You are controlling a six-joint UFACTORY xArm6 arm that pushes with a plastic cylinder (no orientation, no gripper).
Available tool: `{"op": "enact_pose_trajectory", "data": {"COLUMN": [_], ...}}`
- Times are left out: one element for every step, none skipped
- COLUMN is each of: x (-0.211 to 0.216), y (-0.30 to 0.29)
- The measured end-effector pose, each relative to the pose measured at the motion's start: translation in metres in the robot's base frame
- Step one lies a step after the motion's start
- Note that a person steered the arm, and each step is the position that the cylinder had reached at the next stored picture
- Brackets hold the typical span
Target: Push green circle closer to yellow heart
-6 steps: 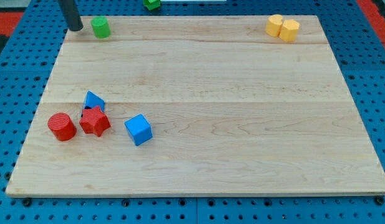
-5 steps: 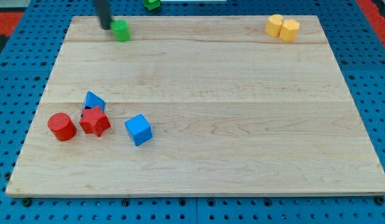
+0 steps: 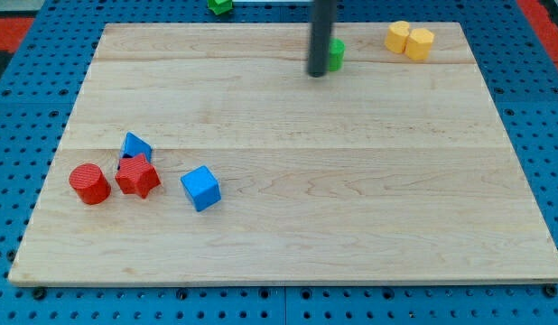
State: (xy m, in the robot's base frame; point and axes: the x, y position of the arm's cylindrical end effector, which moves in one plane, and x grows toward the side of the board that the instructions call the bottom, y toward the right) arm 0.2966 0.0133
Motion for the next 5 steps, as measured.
{"op": "enact_pose_trajectory", "data": {"x": [-0.022, -0.022, -0.011, -0.011, -0.011], "y": [0.009, 0.113, 0.116, 0.116, 0.118]}}
